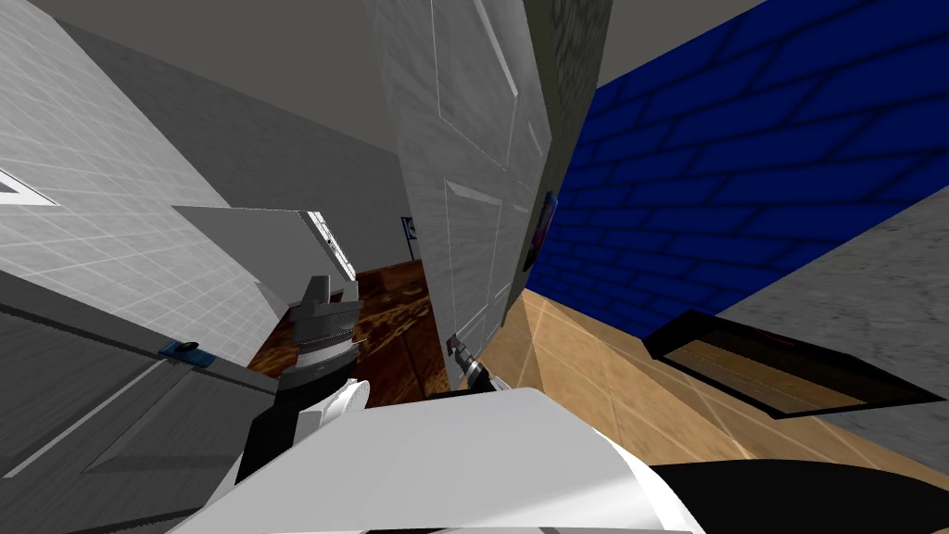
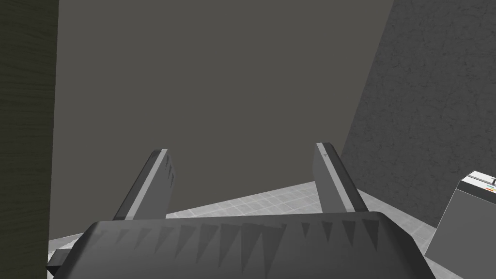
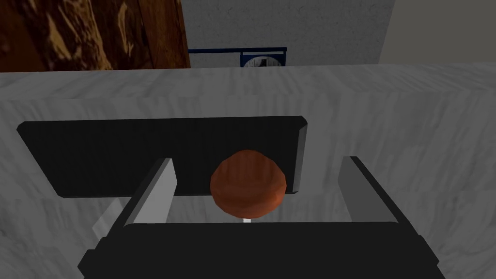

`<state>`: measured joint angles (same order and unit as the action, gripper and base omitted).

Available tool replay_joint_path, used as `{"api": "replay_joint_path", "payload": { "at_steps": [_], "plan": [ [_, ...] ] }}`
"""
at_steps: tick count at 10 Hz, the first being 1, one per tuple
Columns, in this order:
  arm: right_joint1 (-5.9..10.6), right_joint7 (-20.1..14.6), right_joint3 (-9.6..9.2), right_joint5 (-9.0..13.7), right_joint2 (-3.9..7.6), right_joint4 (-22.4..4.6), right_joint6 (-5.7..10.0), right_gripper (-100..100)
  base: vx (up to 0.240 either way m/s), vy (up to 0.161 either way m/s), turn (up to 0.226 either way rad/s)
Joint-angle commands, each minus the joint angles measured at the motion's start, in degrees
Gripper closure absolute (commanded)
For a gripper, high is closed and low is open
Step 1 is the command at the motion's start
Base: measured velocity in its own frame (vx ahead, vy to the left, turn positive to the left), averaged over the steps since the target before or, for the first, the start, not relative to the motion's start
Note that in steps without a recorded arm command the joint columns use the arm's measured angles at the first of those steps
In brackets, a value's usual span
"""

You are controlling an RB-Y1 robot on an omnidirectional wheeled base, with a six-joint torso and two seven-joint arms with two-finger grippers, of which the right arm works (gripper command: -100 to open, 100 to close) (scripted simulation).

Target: Push the door open

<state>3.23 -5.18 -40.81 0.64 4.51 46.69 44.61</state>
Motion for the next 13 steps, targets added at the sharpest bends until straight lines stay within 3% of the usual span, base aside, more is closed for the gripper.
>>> {"api": "replay_joint_path", "payload": {
  "at_steps": [1, 2, 7, 13],
  "plan": [
    [0.0, 0.0, 0.0, 0.0, 0.0, 0.0, 0.0, -100, 0.053, 0.041, -0.007],
    [0.0, 0.0, 0.0, 0.0, 0.0, 0.0, 0.0, 100, -0.012, -0.006, 0.003],
    [0.0, 0.0, 0.0, 0.0, 0.0, 0.0, 0.0, 100, -0.007, -0.006, 0.003],
    [0.4, 1.0, 3.84, 1.1, 0.61, -1.0, -0.35, 100, 0.087, 0.151, -0.04]
  ]
}}
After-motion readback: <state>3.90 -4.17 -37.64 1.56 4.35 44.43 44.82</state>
